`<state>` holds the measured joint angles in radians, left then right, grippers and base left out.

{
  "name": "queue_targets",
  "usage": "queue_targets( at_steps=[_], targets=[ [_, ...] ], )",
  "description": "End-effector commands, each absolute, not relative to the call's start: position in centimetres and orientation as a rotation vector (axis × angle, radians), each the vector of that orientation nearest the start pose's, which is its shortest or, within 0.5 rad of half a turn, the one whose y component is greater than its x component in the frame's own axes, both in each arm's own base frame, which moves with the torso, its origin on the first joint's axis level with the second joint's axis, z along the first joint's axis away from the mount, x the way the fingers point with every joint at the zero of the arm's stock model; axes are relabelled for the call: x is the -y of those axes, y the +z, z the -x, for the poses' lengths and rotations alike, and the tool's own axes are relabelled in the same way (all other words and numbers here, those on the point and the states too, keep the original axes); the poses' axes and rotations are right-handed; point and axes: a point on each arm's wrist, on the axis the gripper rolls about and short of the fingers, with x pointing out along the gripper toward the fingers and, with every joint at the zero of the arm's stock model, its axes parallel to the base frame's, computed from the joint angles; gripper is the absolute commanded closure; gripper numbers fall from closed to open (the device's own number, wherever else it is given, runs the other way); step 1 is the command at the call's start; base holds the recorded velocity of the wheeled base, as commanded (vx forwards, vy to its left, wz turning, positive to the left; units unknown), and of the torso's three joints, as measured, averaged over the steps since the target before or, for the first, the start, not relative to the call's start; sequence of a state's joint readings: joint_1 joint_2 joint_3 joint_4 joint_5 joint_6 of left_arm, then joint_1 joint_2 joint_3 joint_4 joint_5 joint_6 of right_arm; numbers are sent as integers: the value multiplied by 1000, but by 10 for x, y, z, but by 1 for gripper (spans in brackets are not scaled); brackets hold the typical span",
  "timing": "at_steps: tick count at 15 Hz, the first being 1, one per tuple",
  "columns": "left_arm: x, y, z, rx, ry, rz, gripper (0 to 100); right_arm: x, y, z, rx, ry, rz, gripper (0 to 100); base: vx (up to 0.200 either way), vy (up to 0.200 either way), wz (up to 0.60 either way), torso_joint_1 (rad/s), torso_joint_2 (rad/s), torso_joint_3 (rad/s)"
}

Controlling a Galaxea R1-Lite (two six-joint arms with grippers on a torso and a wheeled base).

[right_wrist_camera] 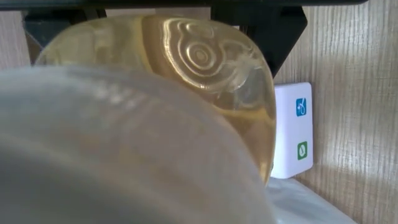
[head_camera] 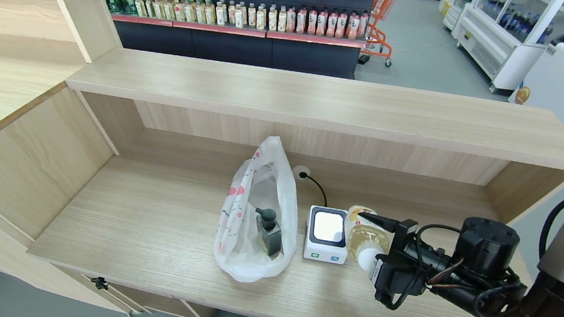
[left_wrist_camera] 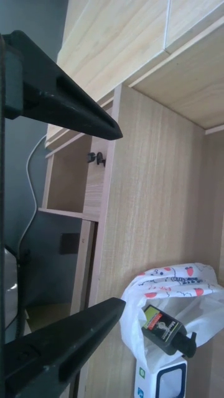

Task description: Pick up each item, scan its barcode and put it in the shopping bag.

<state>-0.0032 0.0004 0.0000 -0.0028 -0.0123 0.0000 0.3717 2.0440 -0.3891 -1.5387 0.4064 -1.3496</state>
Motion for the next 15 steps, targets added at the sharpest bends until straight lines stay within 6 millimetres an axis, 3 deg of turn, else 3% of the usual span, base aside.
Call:
queue_targets(
  at_steps=[1,15],
  targets=[
    [0,76,23,3,-15,0,0,-121,67,-279,415,751,1271,100,0,0,0,0,0,0],
    [0,76,23,3,-15,0,0,-139,48,-298,442,766,1273,100,0,0,0,0,0,0]
  ],
)
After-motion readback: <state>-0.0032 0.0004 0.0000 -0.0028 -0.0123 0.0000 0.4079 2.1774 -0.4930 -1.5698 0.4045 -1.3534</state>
